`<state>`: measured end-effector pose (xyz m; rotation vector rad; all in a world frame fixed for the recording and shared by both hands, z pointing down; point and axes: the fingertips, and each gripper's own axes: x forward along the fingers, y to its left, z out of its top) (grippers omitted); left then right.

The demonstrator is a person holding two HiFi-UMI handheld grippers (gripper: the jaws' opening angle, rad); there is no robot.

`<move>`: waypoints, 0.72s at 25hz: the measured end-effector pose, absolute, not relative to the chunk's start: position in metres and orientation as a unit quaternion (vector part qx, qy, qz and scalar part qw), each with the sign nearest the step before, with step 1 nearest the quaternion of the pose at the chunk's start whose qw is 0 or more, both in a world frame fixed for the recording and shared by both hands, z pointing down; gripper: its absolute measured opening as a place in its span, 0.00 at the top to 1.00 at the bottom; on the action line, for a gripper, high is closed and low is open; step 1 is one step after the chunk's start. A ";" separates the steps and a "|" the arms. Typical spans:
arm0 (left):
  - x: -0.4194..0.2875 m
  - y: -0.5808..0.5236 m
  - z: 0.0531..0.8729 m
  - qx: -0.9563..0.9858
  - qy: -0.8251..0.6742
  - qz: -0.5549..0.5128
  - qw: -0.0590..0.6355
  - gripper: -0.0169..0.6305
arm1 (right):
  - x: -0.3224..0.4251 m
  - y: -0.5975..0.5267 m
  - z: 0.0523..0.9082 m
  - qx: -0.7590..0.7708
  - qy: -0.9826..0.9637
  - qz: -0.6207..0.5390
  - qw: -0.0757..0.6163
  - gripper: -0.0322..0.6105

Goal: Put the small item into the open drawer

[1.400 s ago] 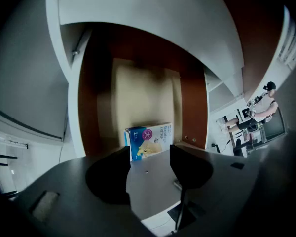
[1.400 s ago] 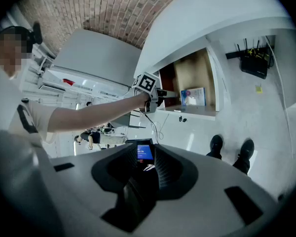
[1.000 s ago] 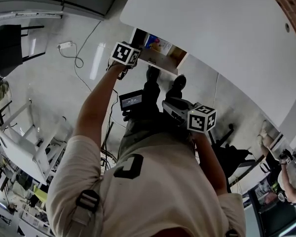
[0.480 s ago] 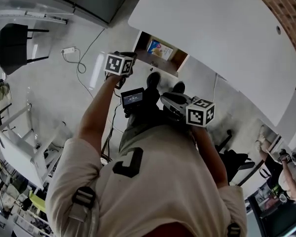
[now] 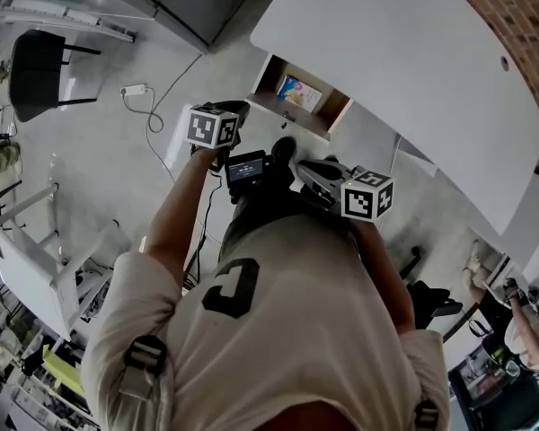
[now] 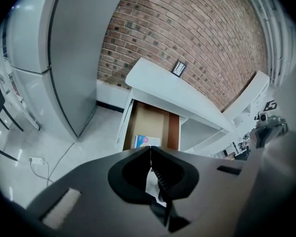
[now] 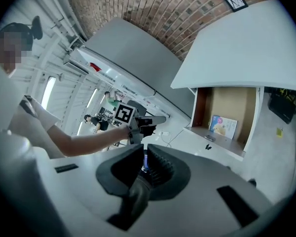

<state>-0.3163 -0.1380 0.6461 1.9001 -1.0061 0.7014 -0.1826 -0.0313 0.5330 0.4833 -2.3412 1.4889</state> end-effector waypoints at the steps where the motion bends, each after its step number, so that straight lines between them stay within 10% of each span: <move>1: -0.317 -0.136 0.643 0.761 -0.403 0.278 0.425 0.96 | -0.183 -0.032 0.531 0.170 -0.822 0.518 0.164 0.92; 18: -0.247 -0.100 0.552 0.825 -0.361 0.228 0.370 0.96 | -0.150 -0.036 0.501 0.188 -0.857 0.457 0.150 0.92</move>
